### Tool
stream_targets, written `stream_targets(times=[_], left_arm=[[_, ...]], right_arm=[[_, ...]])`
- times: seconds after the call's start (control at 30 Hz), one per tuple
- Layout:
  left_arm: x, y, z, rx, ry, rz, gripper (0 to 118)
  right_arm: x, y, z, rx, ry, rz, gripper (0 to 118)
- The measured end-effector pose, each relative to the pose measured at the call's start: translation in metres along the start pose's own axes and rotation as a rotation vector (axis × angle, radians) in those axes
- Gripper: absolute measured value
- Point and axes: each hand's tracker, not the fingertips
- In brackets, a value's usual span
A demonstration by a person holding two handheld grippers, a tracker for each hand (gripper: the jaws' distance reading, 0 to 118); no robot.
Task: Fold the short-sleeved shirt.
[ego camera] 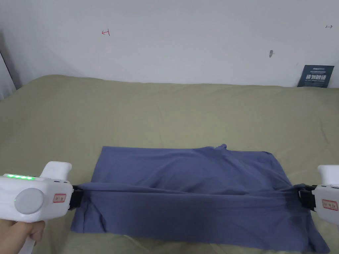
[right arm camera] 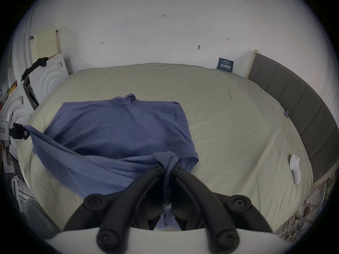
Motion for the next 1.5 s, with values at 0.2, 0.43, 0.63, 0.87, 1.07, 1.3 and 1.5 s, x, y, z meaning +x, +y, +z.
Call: stream_targets(times=[0.2, 0.43, 0.63, 0.87, 1.07, 1.3, 1.5], left_arm=[[0.008, 0.013, -0.045, -0.056, 0.005, 0.010, 5], [0.007, 0.007, -0.056, -0.027, 0.051, 0.062, 118], [0.004, -0.031, -0.008, 0.068, 0.083, 0.085, 109], [0.014, -0.074, 0.010, 0.046, 0.025, 0.162, 0], [0.020, -0.071, 0.011, 0.085, 0.064, 0.135, 42], [0.021, -0.053, -0.017, 0.050, 0.120, 0.130, 118], [0.020, -0.054, -0.046, -0.039, 0.122, 0.114, 56]], right_arm=[[0.003, 0.004, -0.050, -0.072, -0.014, -0.027, 8], [0.017, -0.015, -0.052, -0.030, -0.056, -0.114, 113], [0.013, -0.050, -0.006, -0.031, -0.057, -0.063, 105], [-0.001, -0.087, 0.045, -0.030, 0.021, -0.164, 2], [0.013, -0.103, 0.027, 0.049, -0.055, -0.119, 2], [0.005, -0.102, 0.028, 0.024, -0.041, -0.114, 2], [-0.003, -0.099, 0.020, -0.011, -0.036, -0.100, 2]])
